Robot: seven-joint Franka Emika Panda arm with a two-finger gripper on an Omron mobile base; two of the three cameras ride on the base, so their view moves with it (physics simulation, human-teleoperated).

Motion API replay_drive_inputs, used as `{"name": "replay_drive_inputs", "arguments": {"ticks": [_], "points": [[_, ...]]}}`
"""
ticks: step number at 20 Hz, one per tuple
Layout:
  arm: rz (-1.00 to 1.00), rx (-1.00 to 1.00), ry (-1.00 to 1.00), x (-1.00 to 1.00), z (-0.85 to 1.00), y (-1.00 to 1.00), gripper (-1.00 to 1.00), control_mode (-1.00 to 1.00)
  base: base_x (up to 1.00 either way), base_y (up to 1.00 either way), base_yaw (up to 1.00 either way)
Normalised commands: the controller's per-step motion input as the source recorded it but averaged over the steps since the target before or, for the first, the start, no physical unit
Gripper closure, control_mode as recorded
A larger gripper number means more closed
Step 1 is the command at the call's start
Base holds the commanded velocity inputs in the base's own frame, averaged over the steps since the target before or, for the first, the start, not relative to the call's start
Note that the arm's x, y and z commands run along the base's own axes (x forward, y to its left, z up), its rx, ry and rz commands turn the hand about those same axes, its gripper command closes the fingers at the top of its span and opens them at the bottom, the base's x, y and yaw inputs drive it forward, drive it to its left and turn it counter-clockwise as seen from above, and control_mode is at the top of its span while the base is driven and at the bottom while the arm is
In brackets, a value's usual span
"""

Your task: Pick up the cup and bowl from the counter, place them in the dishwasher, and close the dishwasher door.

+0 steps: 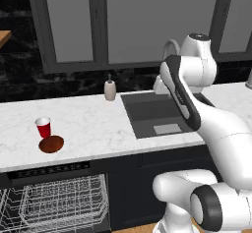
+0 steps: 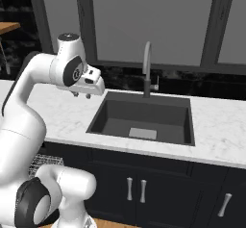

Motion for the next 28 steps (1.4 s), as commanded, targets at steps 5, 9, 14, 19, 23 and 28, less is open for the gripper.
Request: {"name": "replay_drive_inputs", "arguments": {"ticks": [5, 9, 14, 19, 23, 28], "points": [[0.00, 0.00, 0.01, 0.00, 0.00, 0.48, -1.00, -1.00, 0.00, 0.00, 0.00], [0.02, 0.00, 0.04, -0.02, -0.07, 0.91, -1.00, -1.00, 0.00, 0.00, 0.00], [0.12, -0.05, 0.00, 0.07, -0.36, 1.00, -1.00, -1.00, 0.00, 0.00, 0.00], [0.32, 0.03, 0.02, 0.37, -0.47, 0.99, -1.00, -1.00, 0.00, 0.00, 0.00], [0.42, 0.10, 0.05, 0.72, -0.53, 0.87, -1.00, -1.00, 0.00, 0.00, 0.00], [0.15, 0.02, 0.05, 0.51, -0.48, 0.75, -1.00, -1.00, 0.00, 0.00, 0.00]]}}
